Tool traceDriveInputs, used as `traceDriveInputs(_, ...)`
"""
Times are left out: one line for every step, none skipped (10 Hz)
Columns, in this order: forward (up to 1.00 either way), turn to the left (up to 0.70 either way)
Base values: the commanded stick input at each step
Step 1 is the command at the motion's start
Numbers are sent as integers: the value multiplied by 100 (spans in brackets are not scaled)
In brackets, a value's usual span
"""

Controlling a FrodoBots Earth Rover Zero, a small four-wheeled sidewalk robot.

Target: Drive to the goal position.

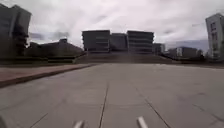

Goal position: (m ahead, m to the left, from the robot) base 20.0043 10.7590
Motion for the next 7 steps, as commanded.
traceDriveInputs(100, 0)
traceDriveInputs(100, 0)
traceDriveInputs(100, 0)
traceDriveInputs(100, 0)
traceDriveInputs(100, 0)
traceDriveInputs(100, 0)
traceDriveInputs(100, 0)
